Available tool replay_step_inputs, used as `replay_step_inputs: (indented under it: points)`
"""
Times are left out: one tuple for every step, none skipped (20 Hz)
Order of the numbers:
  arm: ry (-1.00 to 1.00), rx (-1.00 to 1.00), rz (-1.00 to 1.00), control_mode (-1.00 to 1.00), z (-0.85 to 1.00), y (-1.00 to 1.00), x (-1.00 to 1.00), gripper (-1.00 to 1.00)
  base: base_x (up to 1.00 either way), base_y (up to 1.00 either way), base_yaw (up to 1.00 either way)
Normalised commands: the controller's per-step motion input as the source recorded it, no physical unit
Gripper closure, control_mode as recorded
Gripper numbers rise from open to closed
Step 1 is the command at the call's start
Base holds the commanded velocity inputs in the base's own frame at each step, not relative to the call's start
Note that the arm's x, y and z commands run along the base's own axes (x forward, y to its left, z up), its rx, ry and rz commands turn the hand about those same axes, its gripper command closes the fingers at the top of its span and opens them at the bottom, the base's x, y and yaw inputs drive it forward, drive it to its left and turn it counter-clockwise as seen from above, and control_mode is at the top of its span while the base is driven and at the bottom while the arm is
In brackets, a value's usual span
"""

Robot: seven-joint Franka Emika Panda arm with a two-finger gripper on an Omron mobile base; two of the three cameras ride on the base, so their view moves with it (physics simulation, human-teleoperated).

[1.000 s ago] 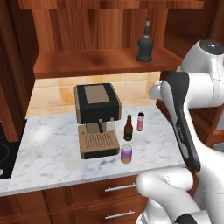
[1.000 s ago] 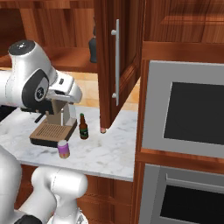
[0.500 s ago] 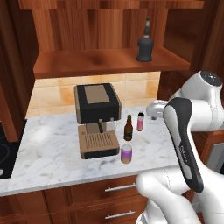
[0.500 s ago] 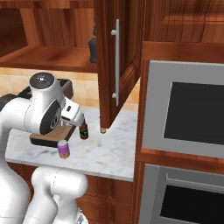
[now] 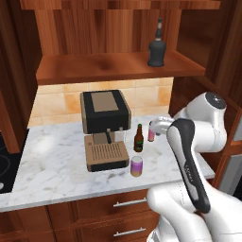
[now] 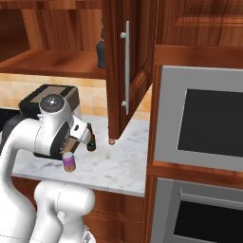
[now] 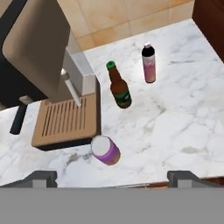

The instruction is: Sort all alcoholic drinks to one cabinet, and non-alcoholic drinks to the other.

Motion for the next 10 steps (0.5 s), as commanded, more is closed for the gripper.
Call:
replay_step_inputs:
  points:
    - [-0.01,0.00,0.00,-1.00,-0.22,0.14,0.41,-1.00,0.00,0.00,0.00]
    - [-0.01,0.00,0.00,-1.00,-0.20,0.06,0.39,-1.00,0.00,0.00,0.00]
    - [-0.01,0.00,0.00,-1.00,-0.18,0.01,0.38,-1.00,0.00,0.00,0.00]
    - [-0.01,0.00,0.00,-1.00,-0.14,0.00,0.30,-1.00,0.00,0.00,0.00]
    - [0.00,0.00,0.00,-1.00,-0.11,0.00,0.29,-1.00,0.00,0.00,0.00]
    - [0.00,0.00,0.00,-1.00,-0.11,0.00,0.32,-1.00,0.00,0.00,0.00]
    - [0.00,0.00,0.00,-1.00,-0.11,0.00,0.31,-1.00,0.00,0.00,0.00]
    - [0.00,0.00,0.01,-1.00,-0.11,0.00,0.36,-1.00,0.00,0.00,0.00]
    - [0.00,0.00,0.04,-1.00,-0.11,0.00,0.39,-1.00,0.00,0.00,0.00]
    - [0.00,0.00,0.05,-1.00,-0.14,0.00,0.37,-1.00,0.00,0.00,0.00]
